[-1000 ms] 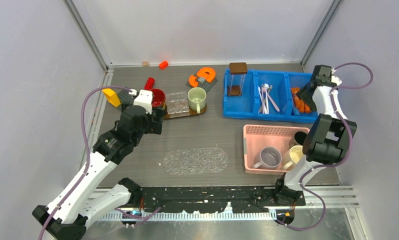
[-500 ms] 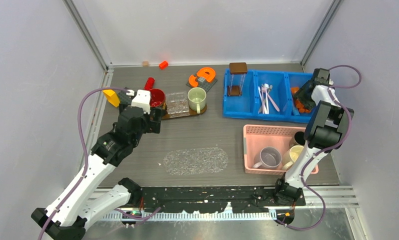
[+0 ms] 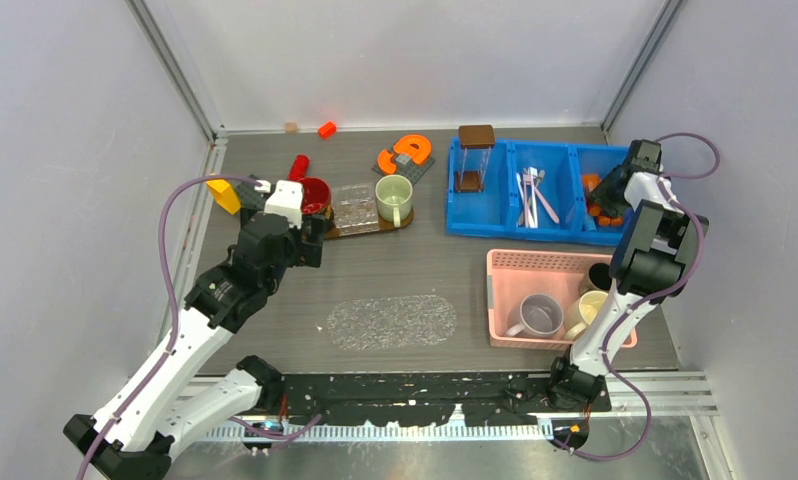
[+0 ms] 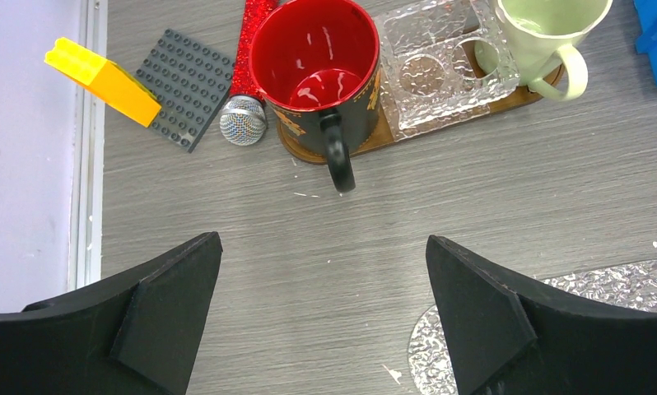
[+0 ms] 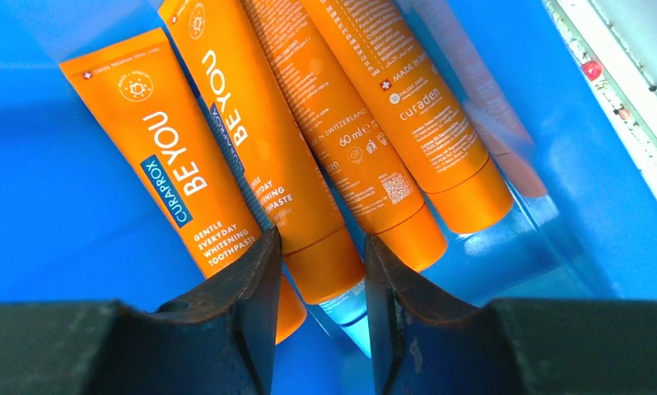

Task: Prepare toiletry sets of a toothbrush and toothpaste on the tray
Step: Pick up the toothpaste from the storage box.

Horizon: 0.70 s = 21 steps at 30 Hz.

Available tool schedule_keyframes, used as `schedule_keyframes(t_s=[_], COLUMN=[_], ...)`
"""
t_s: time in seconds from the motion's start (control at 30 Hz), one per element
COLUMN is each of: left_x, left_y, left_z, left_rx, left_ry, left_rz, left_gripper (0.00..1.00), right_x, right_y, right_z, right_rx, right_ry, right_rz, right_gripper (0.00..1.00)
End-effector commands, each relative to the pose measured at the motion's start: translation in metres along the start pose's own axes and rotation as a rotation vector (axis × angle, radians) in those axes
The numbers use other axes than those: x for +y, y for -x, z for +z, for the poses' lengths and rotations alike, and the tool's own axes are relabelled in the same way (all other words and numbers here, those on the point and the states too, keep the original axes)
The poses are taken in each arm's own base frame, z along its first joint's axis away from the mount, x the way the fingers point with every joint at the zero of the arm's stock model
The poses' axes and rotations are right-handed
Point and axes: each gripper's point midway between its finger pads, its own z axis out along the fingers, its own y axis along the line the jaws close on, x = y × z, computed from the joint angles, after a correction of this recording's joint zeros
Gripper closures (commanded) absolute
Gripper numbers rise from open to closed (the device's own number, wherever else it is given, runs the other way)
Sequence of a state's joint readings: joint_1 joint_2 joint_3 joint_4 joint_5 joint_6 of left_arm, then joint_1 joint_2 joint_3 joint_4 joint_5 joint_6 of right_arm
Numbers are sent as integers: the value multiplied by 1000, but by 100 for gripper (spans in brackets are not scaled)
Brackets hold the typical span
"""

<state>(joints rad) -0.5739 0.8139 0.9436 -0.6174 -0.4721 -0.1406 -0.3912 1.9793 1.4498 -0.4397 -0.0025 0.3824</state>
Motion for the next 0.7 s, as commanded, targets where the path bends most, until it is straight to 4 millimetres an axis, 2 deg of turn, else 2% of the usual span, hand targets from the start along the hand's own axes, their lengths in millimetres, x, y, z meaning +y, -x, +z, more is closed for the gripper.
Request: schedule_keyframes(t_s=[0.0, 0.1, 0.3, 0.47, 0.67], left_x=[2, 2, 2, 3, 2], left_y=[14, 14, 15, 16, 17], left_z=[-1, -1, -2, -4, -7], left_rx=[-60, -61, -68, -75, -83], left_ry=[8, 7, 2, -3, -14], left_rz=[-15, -16, -22, -34, -47], left_gripper=[2, 2, 2, 2, 2], right_x=[6, 9, 21, 31, 34], right_y=[-9, 0, 26, 44, 46], right_z=[7, -3, -35, -69, -97], right_rx=[37, 2, -88, -159, -193], right_ry=[33, 41, 80, 124, 144], right_rz=[-16, -14, -9, 14, 42], right_gripper=[70, 79, 98, 99, 99])
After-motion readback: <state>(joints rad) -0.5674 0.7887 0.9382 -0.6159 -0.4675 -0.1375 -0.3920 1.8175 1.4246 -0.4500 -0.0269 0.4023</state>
